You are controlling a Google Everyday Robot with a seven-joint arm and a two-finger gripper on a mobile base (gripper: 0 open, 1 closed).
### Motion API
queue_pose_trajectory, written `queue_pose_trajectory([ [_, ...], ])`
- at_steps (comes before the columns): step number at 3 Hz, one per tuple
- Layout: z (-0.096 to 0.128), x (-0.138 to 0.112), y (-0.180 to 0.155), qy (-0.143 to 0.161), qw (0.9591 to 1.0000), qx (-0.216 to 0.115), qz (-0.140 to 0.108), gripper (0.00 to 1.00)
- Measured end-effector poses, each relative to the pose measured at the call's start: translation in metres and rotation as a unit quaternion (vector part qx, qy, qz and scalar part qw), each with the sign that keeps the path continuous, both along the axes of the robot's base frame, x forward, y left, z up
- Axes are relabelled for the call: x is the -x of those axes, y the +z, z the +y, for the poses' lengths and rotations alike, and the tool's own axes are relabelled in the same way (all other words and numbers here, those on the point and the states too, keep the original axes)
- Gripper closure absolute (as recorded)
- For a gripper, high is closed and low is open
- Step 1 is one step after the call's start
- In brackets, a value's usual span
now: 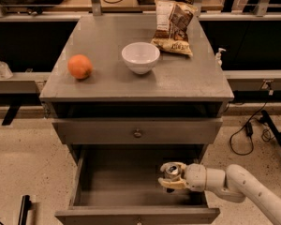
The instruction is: Place redbull can into middle drawer
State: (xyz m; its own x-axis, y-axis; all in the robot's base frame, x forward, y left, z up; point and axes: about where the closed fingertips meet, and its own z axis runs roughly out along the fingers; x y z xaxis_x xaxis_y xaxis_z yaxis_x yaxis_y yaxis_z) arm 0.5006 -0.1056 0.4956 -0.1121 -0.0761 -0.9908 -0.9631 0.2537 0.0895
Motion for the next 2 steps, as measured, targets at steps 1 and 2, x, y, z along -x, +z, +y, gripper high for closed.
queue_pose_trajectory([
  [1, -0.003, -0.008, -0.021, 0.013, 0.9997, -0.02, 0.001, 1.0],
  [2, -0.008, -0.013, -0.035, 0.02, 0.9995, -0.025, 0.003, 1.0],
])
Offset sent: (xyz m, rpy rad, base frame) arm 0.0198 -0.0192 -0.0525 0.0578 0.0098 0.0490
